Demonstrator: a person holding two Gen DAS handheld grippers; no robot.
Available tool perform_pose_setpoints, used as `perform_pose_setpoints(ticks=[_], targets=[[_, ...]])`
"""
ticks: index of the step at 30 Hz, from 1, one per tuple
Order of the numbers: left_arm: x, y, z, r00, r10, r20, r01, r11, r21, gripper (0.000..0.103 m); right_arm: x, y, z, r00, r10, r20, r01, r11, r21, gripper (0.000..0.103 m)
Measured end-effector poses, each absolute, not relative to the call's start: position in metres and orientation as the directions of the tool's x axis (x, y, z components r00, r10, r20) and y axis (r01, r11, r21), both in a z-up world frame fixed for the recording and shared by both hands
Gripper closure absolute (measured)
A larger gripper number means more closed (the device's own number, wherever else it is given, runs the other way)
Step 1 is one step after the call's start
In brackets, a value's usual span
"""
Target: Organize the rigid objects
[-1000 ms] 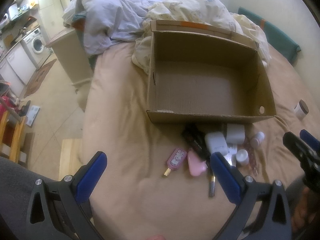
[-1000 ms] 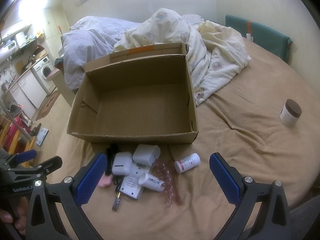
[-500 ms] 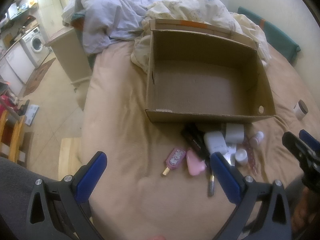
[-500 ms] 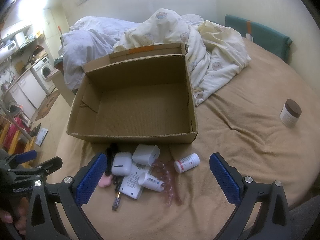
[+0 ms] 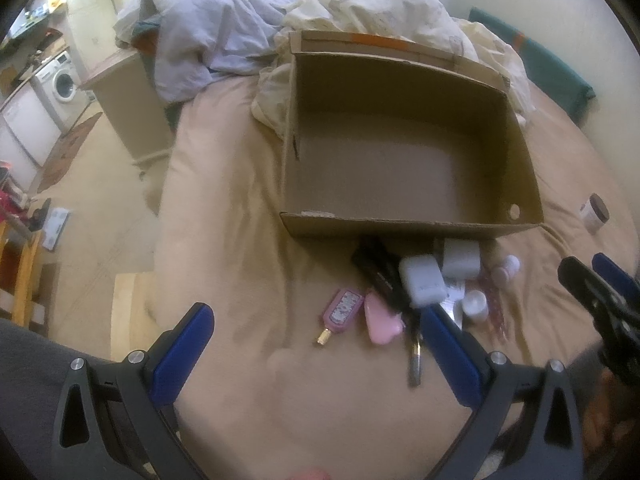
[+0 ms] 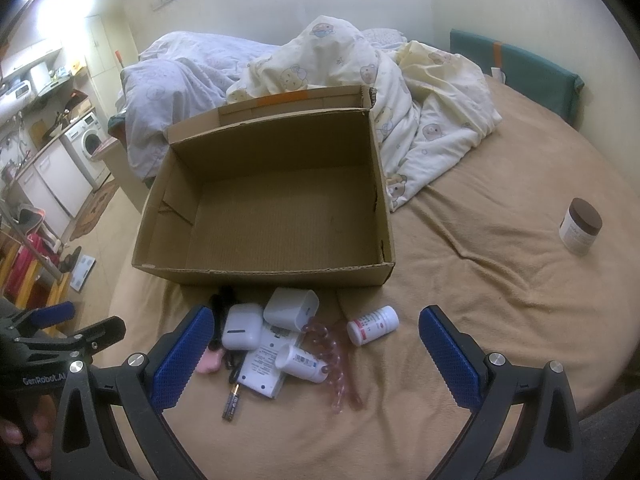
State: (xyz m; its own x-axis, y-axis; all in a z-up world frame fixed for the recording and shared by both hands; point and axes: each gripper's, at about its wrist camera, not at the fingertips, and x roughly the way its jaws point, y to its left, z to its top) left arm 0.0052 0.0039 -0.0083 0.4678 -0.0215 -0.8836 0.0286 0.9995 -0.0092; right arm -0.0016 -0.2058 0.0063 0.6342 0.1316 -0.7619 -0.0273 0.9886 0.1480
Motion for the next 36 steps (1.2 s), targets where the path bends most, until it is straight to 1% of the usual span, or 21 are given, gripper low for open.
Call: perform_pose_setpoints(ticks=[2, 4, 6, 7, 10, 11, 12, 14, 15, 16, 17, 18, 22, 23, 26, 28, 30, 36], targets=[[0.011, 0.008, -0.010, 0.445, -0.031, -0.895, 0.030, 0.999, -0.020, 0.000, -0.002, -0.206, 0.006, 0.633, 0.131, -0.763, -0.028, 0.989, 0.147, 0.000], [0.022, 0.015, -0.014, 0.413, -0.011, -0.911, 0.022, 1.000, -0.002, 0.000, 0.000, -0.210, 0.005, 0.619, 0.150, -0.771, -0.023, 0.985, 0.173, 0.000], [0.036, 0.025, -0.020, 0.365, 0.018, -0.931, 0.000, 1.000, 0.020, 0.000, 0.007, -0.218, 0.000, 0.559, 0.221, -0.799, -0.042, 0.970, 0.239, 0.000], [0.041, 0.030, -0.023, 0.350, 0.020, -0.937, -0.009, 1.000, 0.018, 0.000, 0.010, -0.222, -0.002, 0.541, 0.233, -0.808, -0.043, 0.967, 0.250, 0.000], [0.057, 0.039, -0.040, 0.281, 0.021, -0.960, -0.016, 1.000, 0.017, 0.002, 0.023, -0.239, -0.014, 0.487, 0.216, -0.847, -0.001, 0.969, 0.246, 0.000], [0.062, 0.039, -0.046, 0.257, 0.025, -0.966, -0.010, 1.000, 0.024, 0.007, 0.028, -0.244, -0.017, 0.470, 0.219, -0.855, 0.011, 0.967, 0.253, 0.000], [0.066, 0.038, -0.053, 0.233, 0.028, -0.972, 0.003, 1.000, 0.030, 0.015, 0.033, -0.250, -0.021, 0.450, 0.224, -0.865, 0.034, 0.963, 0.267, 0.000], [0.074, 0.032, -0.070, 0.177, 0.014, -0.984, 0.040, 0.999, 0.021, 0.021, 0.042, -0.265, -0.032, 0.404, 0.243, -0.882, 0.092, 0.948, 0.304, 0.000], [0.078, 0.029, -0.078, 0.150, -0.007, -0.989, 0.048, 0.999, 0.000, 0.025, 0.046, -0.271, -0.035, 0.384, 0.253, -0.888, 0.112, 0.942, 0.316, 0.000], [0.081, 0.027, -0.084, 0.134, -0.027, -0.991, 0.051, 0.999, -0.020, 0.026, 0.051, -0.277, -0.042, 0.359, 0.263, -0.895, 0.138, 0.934, 0.330, 0.000], [0.084, 0.025, -0.091, 0.117, -0.048, -0.992, 0.057, 0.998, -0.042, 0.029, 0.055, -0.281, -0.047, 0.342, 0.270, -0.900, 0.156, 0.928, 0.338, 0.000], [0.086, 0.023, -0.095, 0.107, -0.052, -0.993, 0.064, 0.997, -0.045, 0.034, 0.059, -0.287, -0.053, 0.325, 0.279, -0.904, 0.182, 0.919, 0.349, 0.000], [0.090, 0.012, -0.114, 0.051, -0.074, -0.996, 0.114, 0.991, -0.068, 0.044, 0.068, -0.294, -0.075, 0.266, 0.317, -0.910, 0.229, 0.896, 0.379, 0.000], [0.090, 0.012, -0.116, 0.050, -0.082, -0.995, 0.118, 0.990, -0.076, 0.044, 0.069, -0.293, -0.078, 0.251, 0.316, -0.915, 0.232, 0.898, 0.374, 0.000], [0.089, 0.011, -0.121, 0.039, -0.081, -0.996, 0.137, 0.988, -0.075, 0.044, 0.077, -0.290, -0.083, 0.222, 0.315, -0.923, 0.207, 0.910, 0.361, 0.007], [0.087, 0.009, -0.125, 0.024, -0.090, -0.996, 0.146, 0.986, -0.086, 0.044, 0.082, -0.289, -0.085, 0.215, 0.312, -0.926, 0.187, 0.917, 0.352, 0.009], [0.090, 0.008, -0.130, 0.023, -0.083, -0.996, 0.158, 0.984, -0.078, 0.044, 0.088, -0.285, -0.088, 0.199, 0.299, -0.933, 0.167, 0.928, 0.333, 0.018], [0.098, -0.007, -0.151, 0.021, -0.054, -0.998, 0.183, 0.982, -0.049, 0.044, 0.109, -0.264, -0.104, 0.138, 0.256, -0.957, 0.095, 0.958, 0.270, 0.018]])
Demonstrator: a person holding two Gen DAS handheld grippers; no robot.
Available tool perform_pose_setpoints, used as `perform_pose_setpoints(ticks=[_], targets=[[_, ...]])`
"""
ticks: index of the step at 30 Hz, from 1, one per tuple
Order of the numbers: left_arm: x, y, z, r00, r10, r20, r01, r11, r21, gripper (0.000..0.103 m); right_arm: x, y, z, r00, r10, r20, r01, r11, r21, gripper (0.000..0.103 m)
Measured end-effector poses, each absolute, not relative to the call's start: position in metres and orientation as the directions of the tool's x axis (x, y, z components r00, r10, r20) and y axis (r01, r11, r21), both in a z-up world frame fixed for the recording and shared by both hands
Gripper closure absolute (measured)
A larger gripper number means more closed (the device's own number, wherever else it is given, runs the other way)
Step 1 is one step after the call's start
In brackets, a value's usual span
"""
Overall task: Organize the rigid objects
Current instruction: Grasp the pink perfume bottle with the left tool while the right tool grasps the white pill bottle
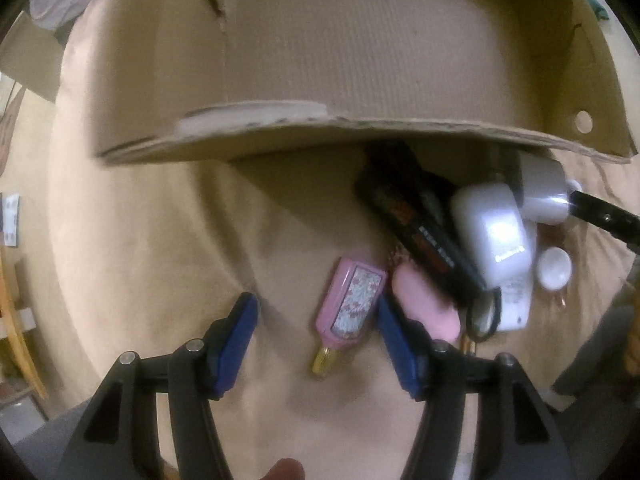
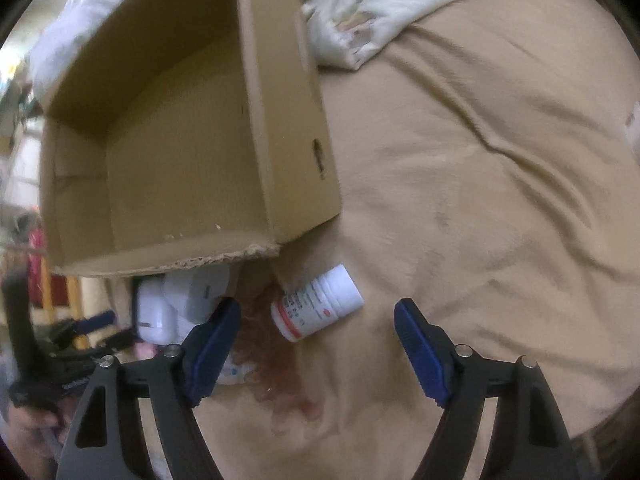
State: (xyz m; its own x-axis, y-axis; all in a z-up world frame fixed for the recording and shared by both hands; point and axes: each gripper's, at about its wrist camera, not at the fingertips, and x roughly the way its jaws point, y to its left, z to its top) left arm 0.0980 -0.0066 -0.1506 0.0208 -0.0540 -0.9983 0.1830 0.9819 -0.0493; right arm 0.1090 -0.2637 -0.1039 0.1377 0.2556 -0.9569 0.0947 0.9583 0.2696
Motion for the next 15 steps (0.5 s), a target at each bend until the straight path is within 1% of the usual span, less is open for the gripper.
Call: perform_pose_setpoints(ticks=[5, 7, 8, 9, 10, 11, 15], targets=[[0.102, -0.008, -0.160, 0.022, -0.051, -0.998, 0.175, 0.983, -0.046, 0.045, 0.120, -0.248, -0.117, 0.128, 0.180, -0.975, 0.040, 0.982, 0.186, 0.019], [0.102, 0.000, -0.152, 0.023, -0.060, -0.998, 0.155, 0.986, -0.056, 0.050, 0.124, -0.248, -0.118, 0.133, 0.161, -0.978, 0.030, 0.986, 0.166, 0.019], [0.103, 0.004, -0.149, 0.028, -0.054, -0.998, 0.148, 0.988, -0.050, 0.061, 0.125, -0.248, -0.118, 0.134, 0.159, -0.978, 0.029, 0.986, 0.165, 0.019], [0.103, 0.006, -0.146, 0.038, -0.050, -0.998, 0.144, 0.989, -0.044, 0.077, 0.126, -0.247, -0.117, 0.136, 0.158, -0.978, 0.025, 0.986, 0.163, 0.024], [0.104, 0.009, -0.144, 0.041, -0.055, -0.998, 0.137, 0.989, -0.049, 0.080, 0.128, -0.246, -0.116, 0.137, 0.154, -0.979, 0.013, 0.987, 0.157, 0.037], [0.105, 0.012, -0.143, 0.038, -0.066, -0.997, 0.125, 0.990, -0.060, 0.080, 0.128, -0.244, -0.116, 0.132, 0.152, -0.979, -0.002, 0.988, 0.154, 0.048], [0.106, 0.021, -0.143, 0.042, -0.076, -0.996, 0.090, 0.993, -0.072, 0.080, 0.127, -0.243, -0.113, 0.141, 0.146, -0.979, -0.014, 0.989, 0.146, 0.048]])
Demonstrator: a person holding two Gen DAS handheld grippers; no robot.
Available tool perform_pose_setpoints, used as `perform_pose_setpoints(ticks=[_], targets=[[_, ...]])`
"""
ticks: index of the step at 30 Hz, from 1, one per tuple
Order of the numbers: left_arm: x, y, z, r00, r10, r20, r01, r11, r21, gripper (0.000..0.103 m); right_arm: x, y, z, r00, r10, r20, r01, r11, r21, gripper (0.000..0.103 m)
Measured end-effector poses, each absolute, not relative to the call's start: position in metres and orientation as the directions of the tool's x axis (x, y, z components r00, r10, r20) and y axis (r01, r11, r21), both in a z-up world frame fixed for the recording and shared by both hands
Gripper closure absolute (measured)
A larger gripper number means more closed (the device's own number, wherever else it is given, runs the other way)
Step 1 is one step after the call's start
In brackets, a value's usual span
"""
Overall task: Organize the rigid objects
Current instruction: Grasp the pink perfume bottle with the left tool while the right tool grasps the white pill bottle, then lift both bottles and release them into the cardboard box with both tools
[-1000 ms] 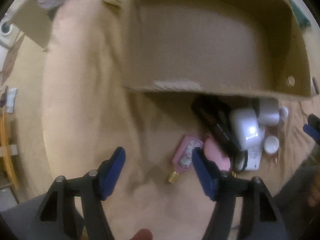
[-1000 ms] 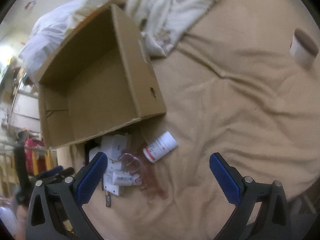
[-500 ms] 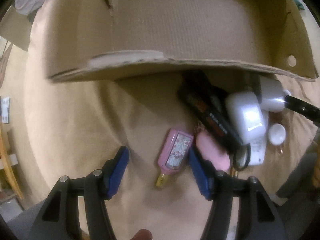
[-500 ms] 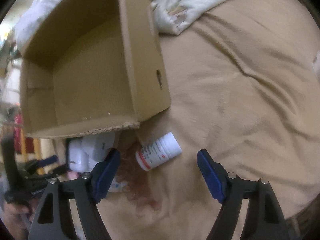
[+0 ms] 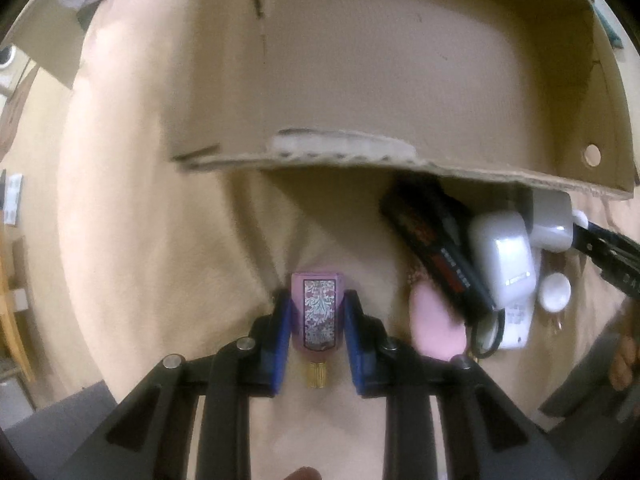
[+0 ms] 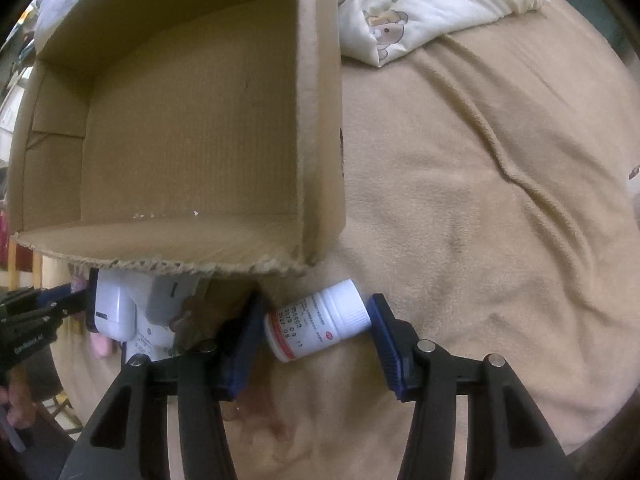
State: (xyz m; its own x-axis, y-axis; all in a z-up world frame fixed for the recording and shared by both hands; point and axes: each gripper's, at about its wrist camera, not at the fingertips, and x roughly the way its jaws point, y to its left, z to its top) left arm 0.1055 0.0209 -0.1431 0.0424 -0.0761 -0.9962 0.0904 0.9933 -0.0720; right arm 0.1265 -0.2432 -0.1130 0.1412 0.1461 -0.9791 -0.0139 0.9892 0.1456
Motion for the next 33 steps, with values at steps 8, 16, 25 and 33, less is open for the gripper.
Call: perform_pose_setpoints(ticks=[8, 16, 25, 33], targets=[[0.094, 0.042, -0.133, 0.059, -0.063, -0.996, 0.053, 0.997, -0.060, 0.080, 0.116, -0.255, -0.099, 0.165, 0.185, -0.969, 0.021, 0.981, 0.191, 0.048], [0.082, 0.038, -0.090, 0.121, -0.027, -0.992, 0.036, 0.999, -0.023, 0.080, 0.079, -0.246, -0.074, 0.211, 0.231, -0.950, -0.023, 0.973, 0.231, 0.048], [0.085, 0.020, -0.029, 0.255, -0.036, -0.966, 0.061, 0.998, -0.022, 0.080, 0.054, -0.242, -0.030, 0.263, 0.313, -0.913, -0.102, 0.950, 0.296, 0.048], [0.137, -0.005, 0.007, 0.347, -0.036, -0.937, 0.108, 0.994, 0.002, 0.080, 0.090, -0.221, -0.007, 0.330, 0.328, -0.885, -0.179, 0.942, 0.283, 0.048]])
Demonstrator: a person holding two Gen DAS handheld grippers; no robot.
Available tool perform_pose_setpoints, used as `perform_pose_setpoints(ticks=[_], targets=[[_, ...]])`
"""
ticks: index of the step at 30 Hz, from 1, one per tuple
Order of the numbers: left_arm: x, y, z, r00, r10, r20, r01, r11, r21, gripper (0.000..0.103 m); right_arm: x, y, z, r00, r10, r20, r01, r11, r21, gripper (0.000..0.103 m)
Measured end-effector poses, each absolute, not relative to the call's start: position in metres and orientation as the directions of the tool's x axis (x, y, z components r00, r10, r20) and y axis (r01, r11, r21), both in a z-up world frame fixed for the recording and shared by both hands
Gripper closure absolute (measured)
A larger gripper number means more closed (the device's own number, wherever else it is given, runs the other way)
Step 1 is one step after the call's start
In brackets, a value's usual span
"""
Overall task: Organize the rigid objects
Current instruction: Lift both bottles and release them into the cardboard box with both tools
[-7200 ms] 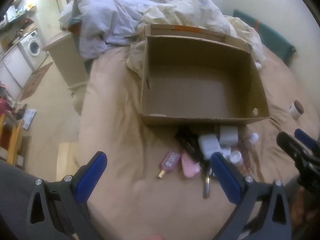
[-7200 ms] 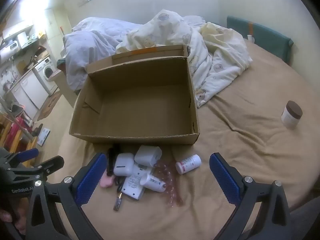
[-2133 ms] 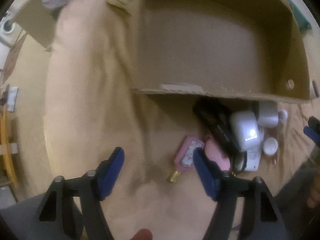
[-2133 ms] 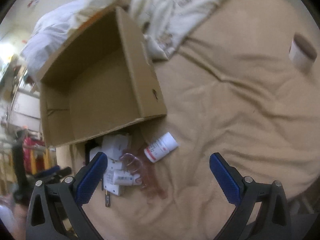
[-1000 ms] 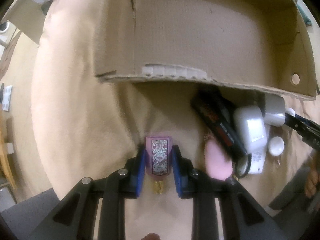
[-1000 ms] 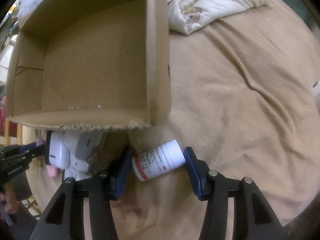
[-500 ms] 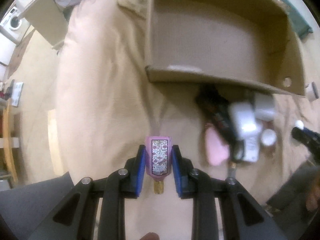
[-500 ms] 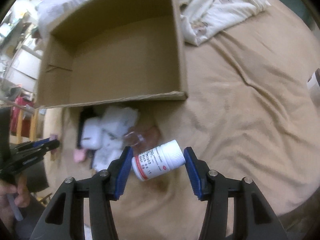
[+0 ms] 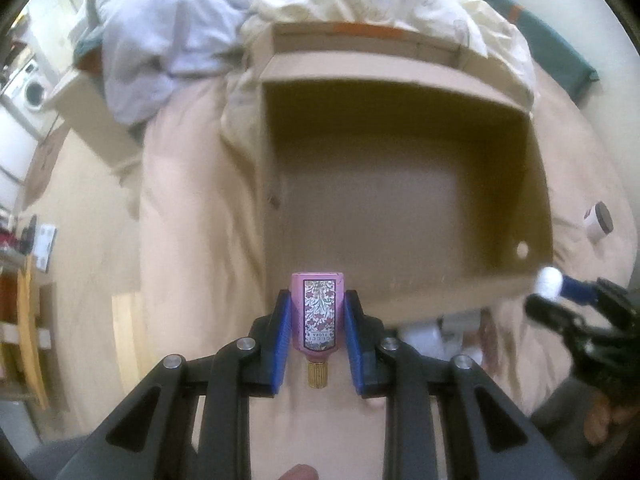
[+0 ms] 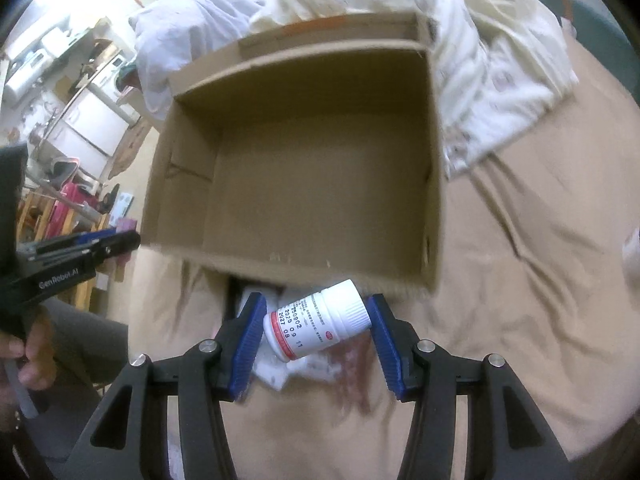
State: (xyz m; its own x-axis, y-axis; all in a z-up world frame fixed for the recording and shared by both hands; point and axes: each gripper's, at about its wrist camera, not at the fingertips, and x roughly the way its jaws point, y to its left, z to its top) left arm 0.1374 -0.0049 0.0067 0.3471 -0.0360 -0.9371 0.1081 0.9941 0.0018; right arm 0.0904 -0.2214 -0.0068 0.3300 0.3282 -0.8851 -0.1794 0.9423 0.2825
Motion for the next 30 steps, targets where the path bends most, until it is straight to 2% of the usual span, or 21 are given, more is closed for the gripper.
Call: perform_pose_setpoints(ticks=[6, 18, 30], targets=[[0.154, -0.033, -0.006, 0.364, -0.007, -0.931, 0.175, 0.983, 0.061, 0.080, 0.123, -0.201, -0.017, 0.363, 0.337, -0.869, -0.193, 0.939, 0.284, 0.048], [0.175, -0.037, -0.058, 0.351, -0.002, -0.936, 0.146, 0.988, 0.053, 0.080, 0.141, -0.178, -0.048, 0.369, 0.270, -0.889, -0.246, 0.951, 0.187, 0.048], [0.173, -0.043, -0.079, 0.325, 0.051, -0.944, 0.149, 0.983, 0.105, 0.080, 0.156, -0.167, -0.063, 0.334, 0.256, -0.907, -0.222, 0.957, 0.188, 0.048]])
